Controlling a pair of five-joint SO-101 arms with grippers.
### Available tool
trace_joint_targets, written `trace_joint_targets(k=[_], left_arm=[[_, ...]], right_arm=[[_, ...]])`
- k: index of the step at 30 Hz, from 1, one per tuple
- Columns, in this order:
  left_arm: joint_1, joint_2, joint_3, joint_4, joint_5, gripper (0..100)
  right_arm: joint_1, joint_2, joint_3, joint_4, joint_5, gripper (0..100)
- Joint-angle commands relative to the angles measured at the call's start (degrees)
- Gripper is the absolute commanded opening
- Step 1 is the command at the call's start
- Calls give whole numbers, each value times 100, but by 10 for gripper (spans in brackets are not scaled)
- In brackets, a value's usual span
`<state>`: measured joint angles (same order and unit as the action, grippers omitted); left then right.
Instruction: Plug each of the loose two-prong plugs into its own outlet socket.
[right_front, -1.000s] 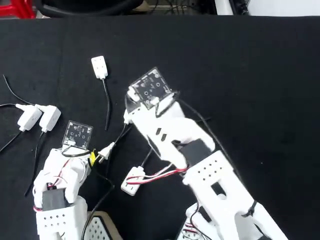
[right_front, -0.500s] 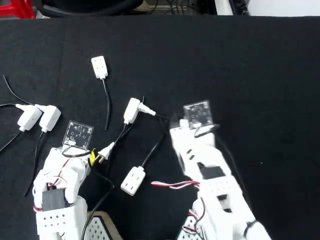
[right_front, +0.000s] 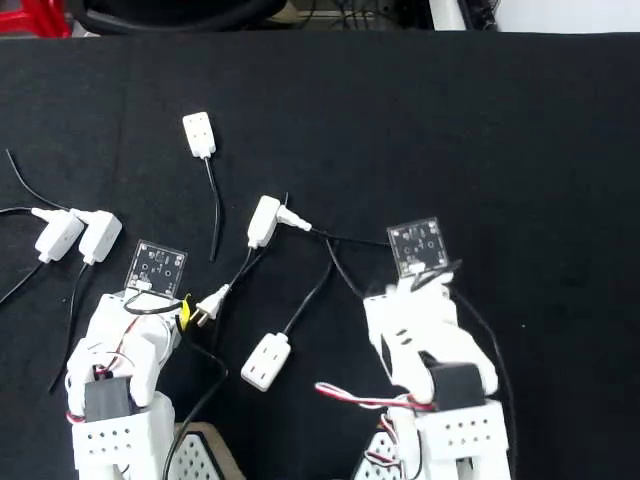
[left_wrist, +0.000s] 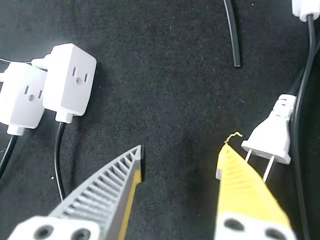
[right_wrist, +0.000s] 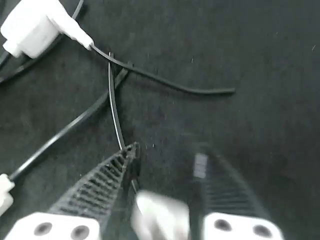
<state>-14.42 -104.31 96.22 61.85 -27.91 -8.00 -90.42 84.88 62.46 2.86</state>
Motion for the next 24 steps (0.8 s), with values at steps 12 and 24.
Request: trace_joint_targets(k=[12, 24], left_arm=[[75, -9, 110, -97, -18, 242], [66, -9, 110, -97, -35, 242]], right_arm=[[105, 611, -2299, 1582, 1670, 229], [844, 6862, -4462, 2532, 6374, 253]])
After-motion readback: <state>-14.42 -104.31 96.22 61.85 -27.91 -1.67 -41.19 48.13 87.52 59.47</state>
